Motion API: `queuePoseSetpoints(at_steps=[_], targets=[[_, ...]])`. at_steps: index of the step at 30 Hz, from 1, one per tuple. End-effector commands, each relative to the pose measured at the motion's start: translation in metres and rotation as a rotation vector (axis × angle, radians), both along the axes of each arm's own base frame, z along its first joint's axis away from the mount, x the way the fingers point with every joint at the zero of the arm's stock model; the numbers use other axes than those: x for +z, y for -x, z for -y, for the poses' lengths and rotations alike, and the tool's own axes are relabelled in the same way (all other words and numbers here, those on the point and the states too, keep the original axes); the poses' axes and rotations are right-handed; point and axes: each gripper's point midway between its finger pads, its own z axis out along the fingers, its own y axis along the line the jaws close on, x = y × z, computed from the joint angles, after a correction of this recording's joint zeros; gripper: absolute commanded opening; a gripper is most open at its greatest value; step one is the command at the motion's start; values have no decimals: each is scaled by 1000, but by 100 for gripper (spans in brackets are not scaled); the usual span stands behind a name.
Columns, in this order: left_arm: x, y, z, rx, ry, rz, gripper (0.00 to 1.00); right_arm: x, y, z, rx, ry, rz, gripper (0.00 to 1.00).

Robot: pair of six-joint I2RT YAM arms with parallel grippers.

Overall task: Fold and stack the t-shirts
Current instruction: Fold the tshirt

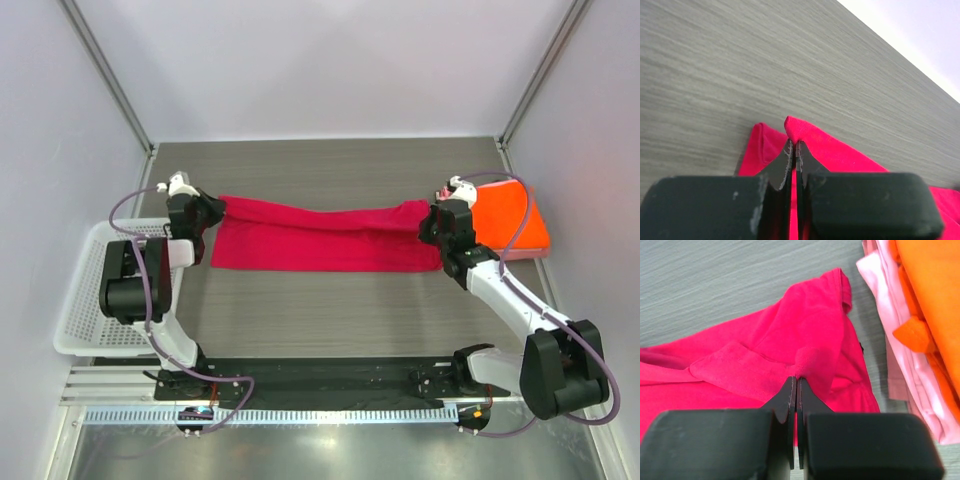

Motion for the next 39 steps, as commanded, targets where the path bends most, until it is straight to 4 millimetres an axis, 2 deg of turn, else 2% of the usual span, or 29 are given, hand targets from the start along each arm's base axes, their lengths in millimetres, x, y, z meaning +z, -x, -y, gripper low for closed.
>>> queuePoseSetpoints(at_steps=[1, 10, 11, 13, 15, 16, 17, 19, 20, 21, 24, 26, 27, 28, 29, 30, 31, 32, 33, 34, 36, 39], targets=[[35, 1, -9, 39, -7, 104, 0, 13, -2, 3, -33, -22, 67, 1], [38, 15, -15, 49, -51, 82, 4, 0, 12, 2, -35, -46, 51, 1], [35, 17, -14, 41, -53, 66, 9, -2, 13, 2, -36, -46, 48, 1], [36, 20, -10, 12, -54, 54, 14, -6, 17, 2, -36, -50, 40, 1], [27, 27, -12, 30, -54, 2, 20, -8, 19, 4, -52, -58, 41, 2], [28, 30, -14, 42, -51, -3, 31, -9, 24, 6, -66, -65, 55, 6], [25, 34, -14, 48, -49, -13, 37, -8, 26, 8, -83, -79, 70, 22], [25, 38, -15, 55, -53, -15, 58, -10, 34, 11, -94, -94, 95, 32], [33, 41, -17, 65, -56, 4, 62, -10, 35, 13, -105, -95, 103, 35], [27, 47, -18, 78, -57, -4, 61, -11, 37, 13, -107, -99, 105, 38], [42, 51, -24, 123, -59, 37, 62, -12, 39, 12, -99, -96, 104, 40], [42, 52, -25, 139, -34, -3, 63, -11, 36, 9, -84, -90, 99, 41], [42, 50, -25, 142, -29, -28, 65, -11, 34, 4, -60, -95, 94, 42], [41, 49, -26, 154, -19, -82, 73, -2, 29, 0, -39, -93, 102, 42], [40, 48, -38, 232, -18, -124, 77, -2, 27, -5, -21, -92, 85, 42], [31, 48, -44, 287, 21, -190, 85, -7, 24, -13, 8, -91, 55, 42], [32, 47, -47, 305, 27, -251, 99, 2, 17, -19, 32, -93, 60, 42], [29, 46, -52, 339, 64, -277, 100, -3, 13, -26, 56, -95, 35, 42], [18, 46, -56, 363, 94, -314, 100, 6, 6, -33, 79, -109, 43, 42], [15, 48, -58, 385, 129, -361, 100, 5, 5, -43, 123, -135, 25, 42], [12, 44, -49, 303, 186, -370, 100, 3, -6, -58, 170, -164, 2, 41], [10, 41, -42, 278, 185, -378, 97, -3, -18, -79, 233, -221, -32, 36]])
